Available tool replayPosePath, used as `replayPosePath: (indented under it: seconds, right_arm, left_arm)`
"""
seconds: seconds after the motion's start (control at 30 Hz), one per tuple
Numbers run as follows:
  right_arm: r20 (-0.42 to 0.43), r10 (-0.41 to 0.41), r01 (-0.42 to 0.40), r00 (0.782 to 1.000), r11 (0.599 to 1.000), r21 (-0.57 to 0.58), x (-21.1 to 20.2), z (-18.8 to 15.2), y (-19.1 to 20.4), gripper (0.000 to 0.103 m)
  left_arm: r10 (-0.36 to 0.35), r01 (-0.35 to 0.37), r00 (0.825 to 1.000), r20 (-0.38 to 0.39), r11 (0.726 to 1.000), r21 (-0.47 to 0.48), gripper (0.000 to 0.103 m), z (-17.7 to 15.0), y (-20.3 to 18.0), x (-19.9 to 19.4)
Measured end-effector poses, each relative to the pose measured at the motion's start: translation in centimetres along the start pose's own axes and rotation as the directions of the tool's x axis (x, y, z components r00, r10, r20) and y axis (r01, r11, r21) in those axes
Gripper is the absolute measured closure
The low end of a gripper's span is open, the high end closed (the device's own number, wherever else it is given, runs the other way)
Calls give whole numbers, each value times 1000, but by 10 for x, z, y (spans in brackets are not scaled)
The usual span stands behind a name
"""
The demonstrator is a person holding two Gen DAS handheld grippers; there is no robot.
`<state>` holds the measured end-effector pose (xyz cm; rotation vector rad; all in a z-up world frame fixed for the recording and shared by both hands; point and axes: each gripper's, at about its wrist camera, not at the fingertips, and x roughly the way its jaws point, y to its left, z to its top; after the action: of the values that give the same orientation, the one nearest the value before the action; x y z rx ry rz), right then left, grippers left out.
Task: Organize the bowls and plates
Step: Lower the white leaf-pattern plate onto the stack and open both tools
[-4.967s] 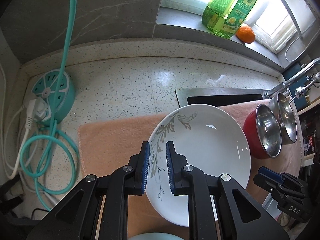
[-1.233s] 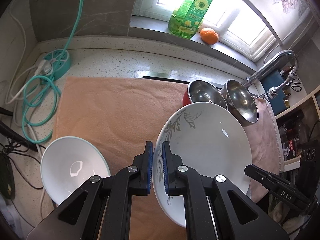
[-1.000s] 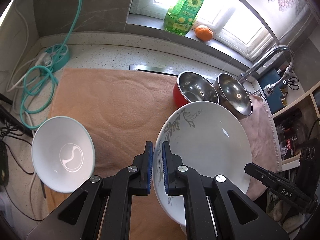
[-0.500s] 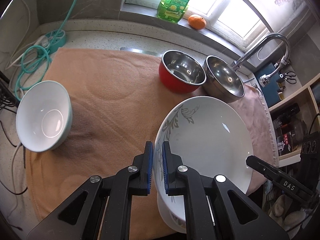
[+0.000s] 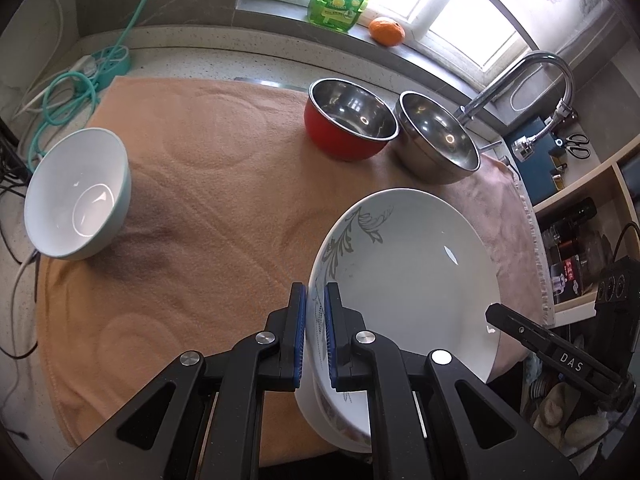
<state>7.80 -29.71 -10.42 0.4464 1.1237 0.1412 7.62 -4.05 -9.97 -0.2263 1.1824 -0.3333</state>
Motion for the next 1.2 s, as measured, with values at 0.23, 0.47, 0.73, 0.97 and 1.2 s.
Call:
replayPosePath:
  seconds: [0.23,0.47,0.73,0.97,1.2]
  right_arm:
    - [-10,-7,7,1000,1000,0,0,-7,-8,94]
    - [-24,-19,19,1000,1000,-7,2,-15,-14,95]
    - [-35,-33,32,999,999,-8,4,-19,-22,95]
    - [-41,-40,40,998,999,-8,7,-21,-26,95]
    - [-54,-45,45,998,999,-12,12,-22,-28,95]
  left_arm:
    - [4,-4,1000,-17,1000,-16,96,-13,-4,5]
    - [7,-8,999,-33,1000,-24,96,-28,-6,8]
    - [4,-5,999,-40,1000,-26,96,-37,-10,9]
    - [6,-7,999,-44,1000,-22,96,-40,-12,10]
    - [6,-8,998,-57,999,-32,96,-44,-10,13]
